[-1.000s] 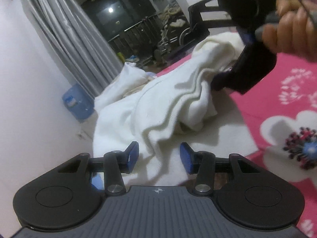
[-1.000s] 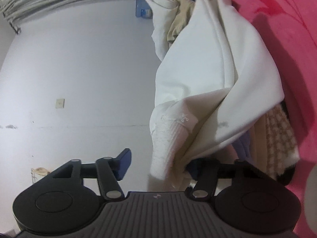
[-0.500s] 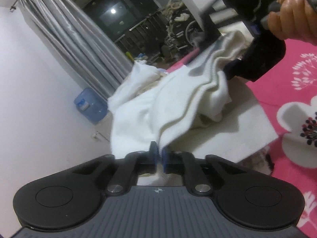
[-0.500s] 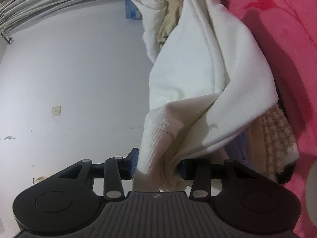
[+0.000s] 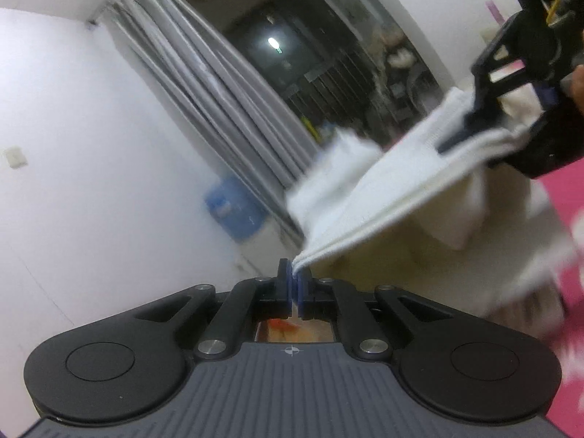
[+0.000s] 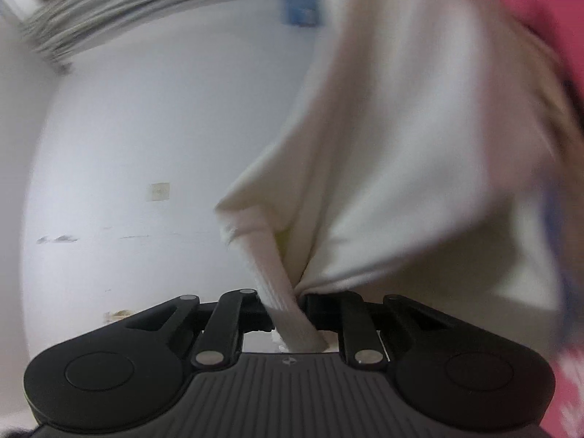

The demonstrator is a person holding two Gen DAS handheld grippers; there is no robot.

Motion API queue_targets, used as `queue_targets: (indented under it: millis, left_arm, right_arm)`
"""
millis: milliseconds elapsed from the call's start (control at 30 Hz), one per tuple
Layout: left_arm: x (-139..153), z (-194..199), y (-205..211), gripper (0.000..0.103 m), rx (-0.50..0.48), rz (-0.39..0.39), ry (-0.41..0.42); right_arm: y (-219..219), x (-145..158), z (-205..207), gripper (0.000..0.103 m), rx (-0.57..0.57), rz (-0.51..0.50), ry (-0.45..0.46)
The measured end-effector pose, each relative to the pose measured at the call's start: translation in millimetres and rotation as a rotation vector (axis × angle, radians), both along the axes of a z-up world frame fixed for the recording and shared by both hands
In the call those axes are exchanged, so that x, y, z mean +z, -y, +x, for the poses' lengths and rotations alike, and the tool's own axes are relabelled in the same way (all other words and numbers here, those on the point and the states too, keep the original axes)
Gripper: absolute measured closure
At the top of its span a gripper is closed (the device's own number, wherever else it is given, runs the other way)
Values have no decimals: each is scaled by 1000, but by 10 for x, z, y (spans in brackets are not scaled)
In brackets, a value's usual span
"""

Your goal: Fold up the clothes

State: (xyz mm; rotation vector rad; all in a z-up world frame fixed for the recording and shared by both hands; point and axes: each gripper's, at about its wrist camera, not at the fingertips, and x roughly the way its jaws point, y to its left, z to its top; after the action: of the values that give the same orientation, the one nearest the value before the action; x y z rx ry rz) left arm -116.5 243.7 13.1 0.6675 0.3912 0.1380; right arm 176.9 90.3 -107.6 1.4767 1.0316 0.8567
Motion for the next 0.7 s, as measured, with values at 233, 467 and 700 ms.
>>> queue_targets:
  millis: [233,467,700]
  left_arm:
    - [27,-79,-24,101,16,2,45]
    - [105,6,-120,101,43,-77,28]
    - [-53,-121,-90,97,-4,-52,-90]
  right_arm:
    - [-34,-50,-84,87,-24,32,33]
    - [-105,-237,-155,68,-34,-3,-1]
    - [63,138,-249,31,-63,-197,220]
